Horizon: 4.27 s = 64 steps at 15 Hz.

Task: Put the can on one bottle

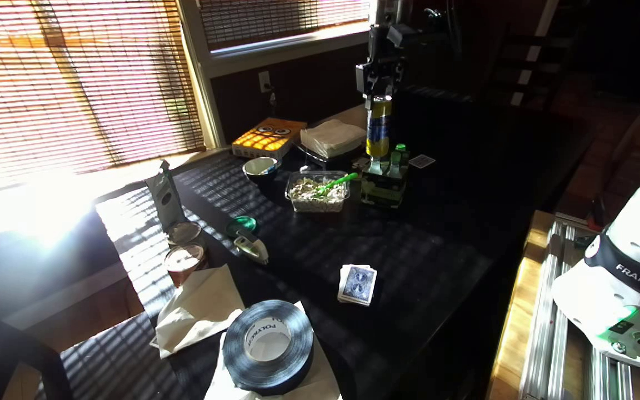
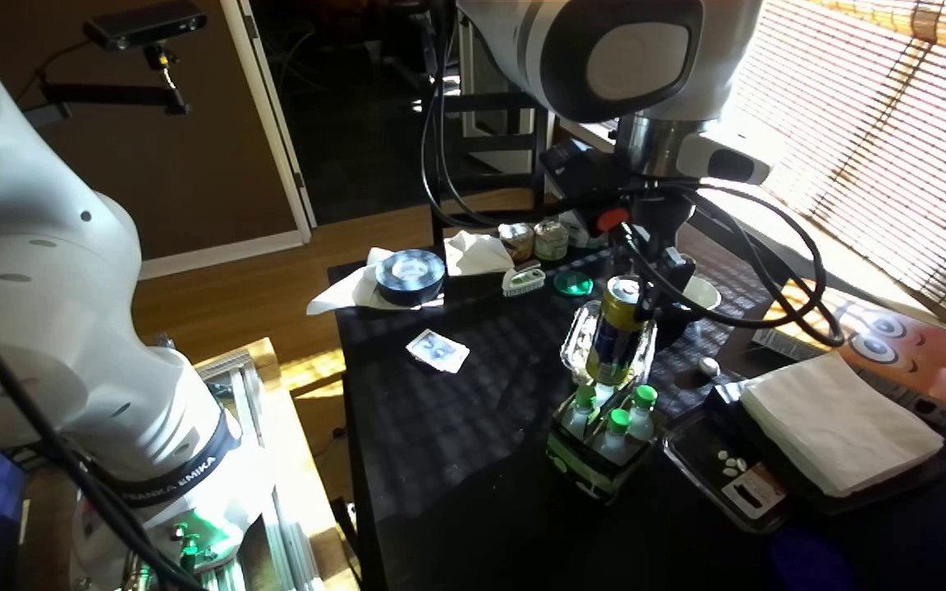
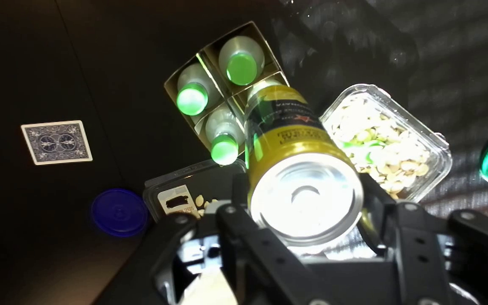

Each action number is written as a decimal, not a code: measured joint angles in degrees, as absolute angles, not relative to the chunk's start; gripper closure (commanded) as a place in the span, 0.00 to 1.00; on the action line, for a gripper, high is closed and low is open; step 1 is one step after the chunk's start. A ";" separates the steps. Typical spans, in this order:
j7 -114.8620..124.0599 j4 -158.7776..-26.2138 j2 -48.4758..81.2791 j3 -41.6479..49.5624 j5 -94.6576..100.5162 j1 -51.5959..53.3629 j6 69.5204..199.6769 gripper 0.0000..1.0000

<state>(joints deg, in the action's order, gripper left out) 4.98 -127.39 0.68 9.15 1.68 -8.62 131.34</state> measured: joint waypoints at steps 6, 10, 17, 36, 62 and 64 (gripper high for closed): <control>4.98 -127.38 0.67 9.15 1.75 -8.62 131.25 0.62; 4.98 -127.36 0.67 9.15 1.75 -8.62 131.16 0.62; 4.98 -127.37 0.68 9.11 1.75 -8.61 130.99 0.40; 5.08 -127.25 0.65 9.08 1.76 -8.60 130.06 0.62; 5.81 -127.16 0.69 8.95 2.96 -8.48 129.60 0.01; 6.01 -127.16 0.69 8.96 3.08 -8.48 129.51 0.00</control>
<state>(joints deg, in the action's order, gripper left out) 6.01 -127.16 0.69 8.96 3.08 -8.48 129.51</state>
